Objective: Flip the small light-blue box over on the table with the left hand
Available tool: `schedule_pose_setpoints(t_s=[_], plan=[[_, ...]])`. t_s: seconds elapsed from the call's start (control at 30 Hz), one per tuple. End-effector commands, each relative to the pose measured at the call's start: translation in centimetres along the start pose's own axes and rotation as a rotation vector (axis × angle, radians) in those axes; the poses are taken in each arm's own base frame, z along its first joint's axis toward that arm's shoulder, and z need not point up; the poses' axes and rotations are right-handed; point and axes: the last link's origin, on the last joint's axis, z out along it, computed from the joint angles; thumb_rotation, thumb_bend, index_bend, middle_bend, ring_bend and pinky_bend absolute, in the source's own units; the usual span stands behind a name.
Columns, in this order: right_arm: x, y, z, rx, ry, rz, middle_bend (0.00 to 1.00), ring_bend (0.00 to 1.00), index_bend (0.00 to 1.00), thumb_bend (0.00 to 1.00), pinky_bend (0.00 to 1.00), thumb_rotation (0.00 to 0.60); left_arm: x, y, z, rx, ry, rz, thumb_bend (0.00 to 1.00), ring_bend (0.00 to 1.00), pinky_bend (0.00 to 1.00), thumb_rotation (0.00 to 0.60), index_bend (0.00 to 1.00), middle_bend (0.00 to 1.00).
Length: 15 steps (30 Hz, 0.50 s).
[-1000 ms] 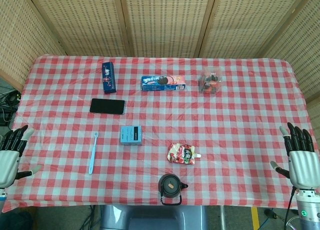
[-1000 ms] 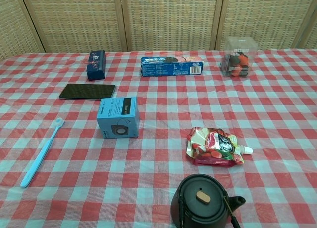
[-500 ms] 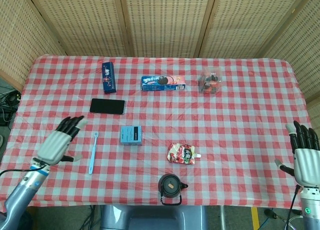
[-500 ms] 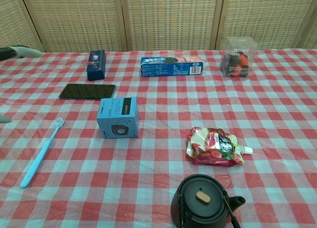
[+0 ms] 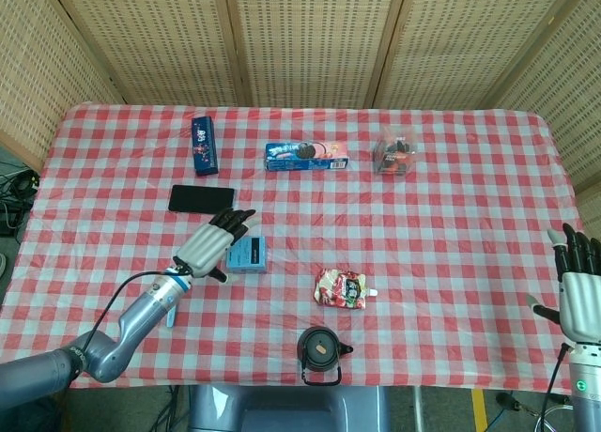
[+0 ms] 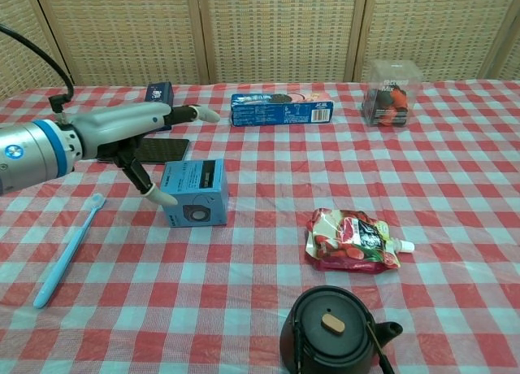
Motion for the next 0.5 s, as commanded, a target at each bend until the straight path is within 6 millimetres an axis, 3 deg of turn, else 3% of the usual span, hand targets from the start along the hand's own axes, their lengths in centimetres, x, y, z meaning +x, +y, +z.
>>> schedule_pose_setpoints(t_s=[0.03,0.23,0.5], plan=[[-0.1,0.2,0.1,-0.007,-0.003,0.000,0.00,0.00,0.02,0.00,0.00,0.600,-0.5,0.2,1.2,0.013,-0.011,0.009,0.00,0.10,0.18,0.600,0.03,0.08],[-0.2,0.2,0.3,-0.008,-0.007,0.004,0.00,0.00,0.02,0.00,0.00,0.600,-1.0,0.4,2.3,0.033,-0.002,0.004,0.00,0.34,0.41,0.600,0.35,0.33],[-0.3,0.1,0.4,-0.002,-0.013,0.002,0.00,0.00,0.02,0.00,0.00,0.600,-1.0,-0.3,2.0,0.058,-0.008,-0.058,0.00,0.44,0.52,0.600,0.50,0.44]])
